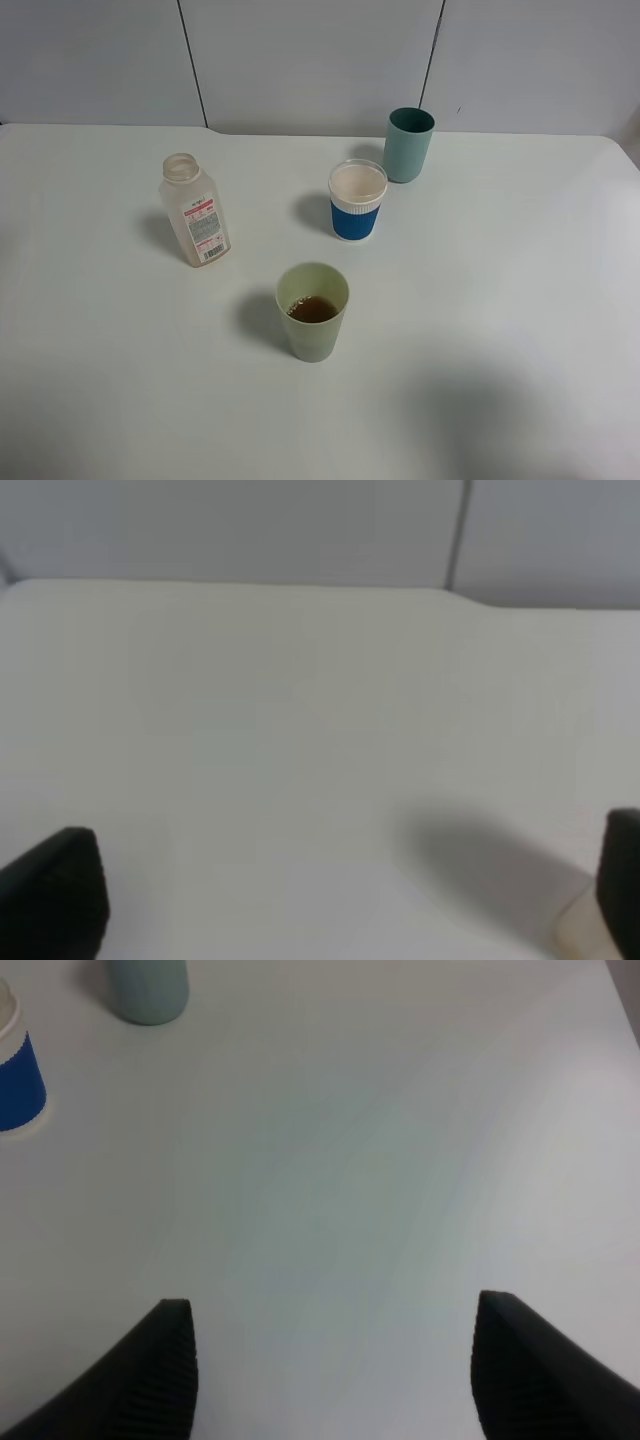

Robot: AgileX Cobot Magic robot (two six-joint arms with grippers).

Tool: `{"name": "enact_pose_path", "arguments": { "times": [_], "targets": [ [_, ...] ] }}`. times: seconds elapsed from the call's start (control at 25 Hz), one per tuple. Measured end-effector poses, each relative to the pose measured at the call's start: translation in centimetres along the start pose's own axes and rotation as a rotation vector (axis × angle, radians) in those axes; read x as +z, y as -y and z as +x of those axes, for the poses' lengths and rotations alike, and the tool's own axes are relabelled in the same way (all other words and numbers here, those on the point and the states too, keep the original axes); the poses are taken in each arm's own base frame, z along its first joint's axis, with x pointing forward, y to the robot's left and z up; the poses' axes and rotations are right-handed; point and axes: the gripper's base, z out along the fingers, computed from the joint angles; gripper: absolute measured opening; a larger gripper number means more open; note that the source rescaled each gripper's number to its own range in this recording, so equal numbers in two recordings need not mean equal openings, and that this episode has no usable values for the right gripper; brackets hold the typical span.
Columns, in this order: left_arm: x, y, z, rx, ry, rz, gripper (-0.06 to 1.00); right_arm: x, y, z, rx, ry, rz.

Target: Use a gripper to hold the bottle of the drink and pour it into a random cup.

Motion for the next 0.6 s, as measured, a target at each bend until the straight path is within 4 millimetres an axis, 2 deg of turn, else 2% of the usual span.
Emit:
{"name": "enact_pose_path", "arguments": {
  "times": [0.16,0.6],
  "targets": [
    [-3.4,-0.5,-1.0,-0.002,0.003,-0.014,1.00,0.0,0.0,0.0,0.000,0.000,0.000],
    [-7.9,-0.7,1.9,-0.002,-0.127,0.051,1.00,0.0,0.0,0.0,0.000,0.000,0.000]
  ]
}}
